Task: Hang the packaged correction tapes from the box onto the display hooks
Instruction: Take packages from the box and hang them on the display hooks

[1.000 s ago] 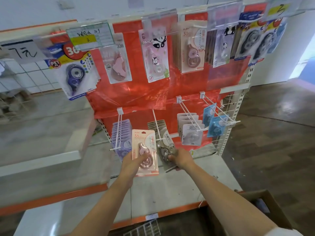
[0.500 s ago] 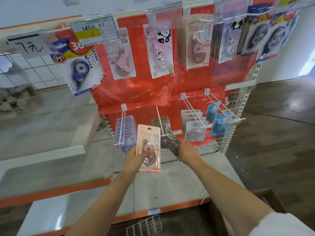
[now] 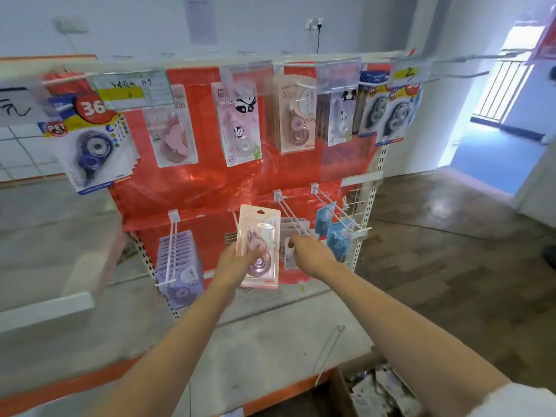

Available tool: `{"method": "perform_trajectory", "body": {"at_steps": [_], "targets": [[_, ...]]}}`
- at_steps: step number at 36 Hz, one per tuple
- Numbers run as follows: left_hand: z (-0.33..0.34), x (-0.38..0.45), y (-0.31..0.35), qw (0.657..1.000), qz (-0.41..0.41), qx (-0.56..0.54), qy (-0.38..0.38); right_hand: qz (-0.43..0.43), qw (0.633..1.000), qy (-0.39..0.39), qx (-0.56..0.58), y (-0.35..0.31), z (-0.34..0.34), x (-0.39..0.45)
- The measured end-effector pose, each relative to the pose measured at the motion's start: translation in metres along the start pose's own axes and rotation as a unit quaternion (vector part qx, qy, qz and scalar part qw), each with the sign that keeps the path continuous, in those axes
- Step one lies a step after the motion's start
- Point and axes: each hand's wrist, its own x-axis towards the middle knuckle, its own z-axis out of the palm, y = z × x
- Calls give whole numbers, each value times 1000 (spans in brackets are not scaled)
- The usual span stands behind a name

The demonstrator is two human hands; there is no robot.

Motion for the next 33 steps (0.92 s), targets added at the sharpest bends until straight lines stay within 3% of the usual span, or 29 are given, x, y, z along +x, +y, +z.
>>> {"method": "perform_trajectory", "body": {"at_steps": [3, 7, 14, 24, 33], "targets": [[10, 13, 21, 1000, 8, -12, -2, -6, 992, 14, 124, 1, -27, 0], [23, 26, 51, 999, 26, -32, -6, 33, 941, 30, 335, -5, -60, -3], [45, 32, 97, 986, 164, 38, -11, 45, 863, 68, 498, -8, -96, 0], [40, 38, 132, 948, 225, 223, -22, 5, 829, 140, 541, 3, -119, 10], [46, 34, 138, 903, 251, 349, -12, 43, 815, 183, 548, 6, -148, 9]]}}
